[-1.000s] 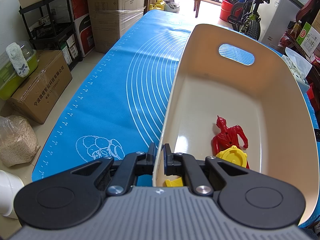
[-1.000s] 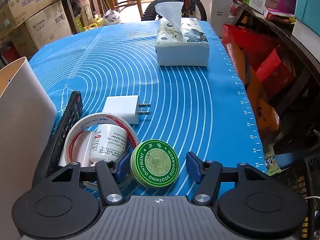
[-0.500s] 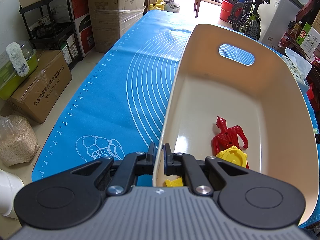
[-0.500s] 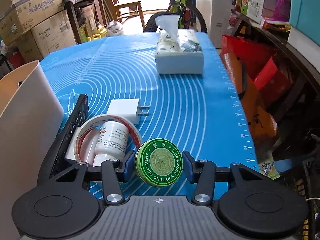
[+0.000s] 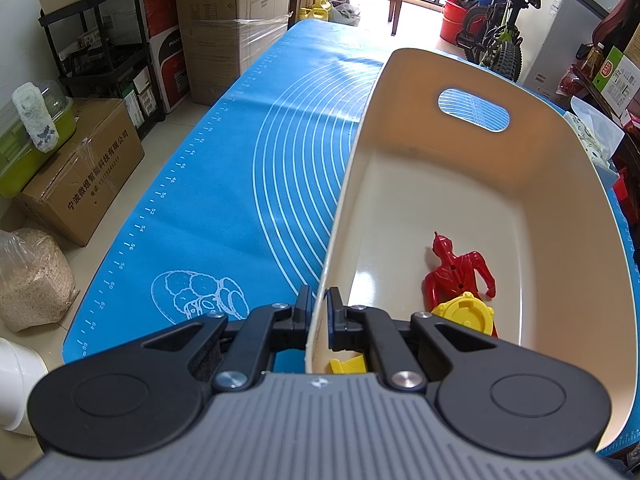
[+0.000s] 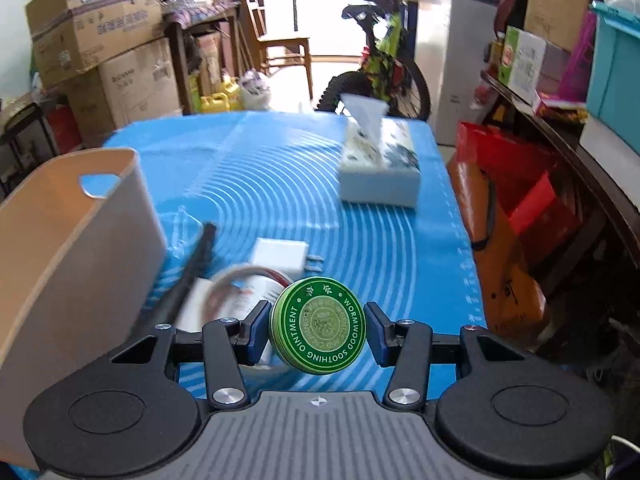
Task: Organize rigid objects
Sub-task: 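Carry the green tin into the basket and open the right tool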
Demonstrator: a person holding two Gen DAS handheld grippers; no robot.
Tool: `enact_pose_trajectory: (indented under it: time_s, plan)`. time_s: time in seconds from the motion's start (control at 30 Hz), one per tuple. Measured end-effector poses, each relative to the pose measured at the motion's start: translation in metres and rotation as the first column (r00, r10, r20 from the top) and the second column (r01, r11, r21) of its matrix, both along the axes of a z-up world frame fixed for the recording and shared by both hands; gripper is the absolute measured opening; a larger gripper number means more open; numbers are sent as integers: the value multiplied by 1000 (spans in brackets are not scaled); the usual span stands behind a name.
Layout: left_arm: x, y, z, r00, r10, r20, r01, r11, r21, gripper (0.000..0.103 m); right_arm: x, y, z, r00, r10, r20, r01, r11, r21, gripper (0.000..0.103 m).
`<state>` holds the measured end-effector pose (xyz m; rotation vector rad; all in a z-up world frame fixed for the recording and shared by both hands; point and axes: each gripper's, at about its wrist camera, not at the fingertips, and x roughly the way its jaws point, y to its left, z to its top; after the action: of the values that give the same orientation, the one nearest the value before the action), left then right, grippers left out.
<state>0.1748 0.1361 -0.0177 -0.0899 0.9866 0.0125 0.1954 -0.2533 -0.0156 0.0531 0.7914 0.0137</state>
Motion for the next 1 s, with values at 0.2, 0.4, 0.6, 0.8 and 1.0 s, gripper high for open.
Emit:
enact_pose_trajectory:
  time_s: [0.2, 0.4, 0.6, 0.8, 1.0]
  plan:
    - [0, 0, 0, 1000, 1, 0, -1, 1000, -1, 9, -4, 35, 38, 990, 108, 90, -109, 994, 17, 55]
    - [0, 0, 0, 1000, 1, 0, -1, 1000, -1, 9, -5, 76, 70, 963, 222, 154, -231, 972, 46, 55]
    - [0, 0, 0, 1000, 0, 0, 0, 1000, -2, 9, 0, 126, 81, 936, 314, 159, -327, 943, 59, 55]
    - [0, 0, 0, 1000, 2, -1, -2, 1000, -3, 9, 2, 168, 68, 910, 400, 111, -409, 910, 66, 55]
    - [0, 0, 0, 1000, 4, -1, -4, 1000, -3, 9, 5, 200, 42, 886, 463, 16, -463, 885, 57, 55]
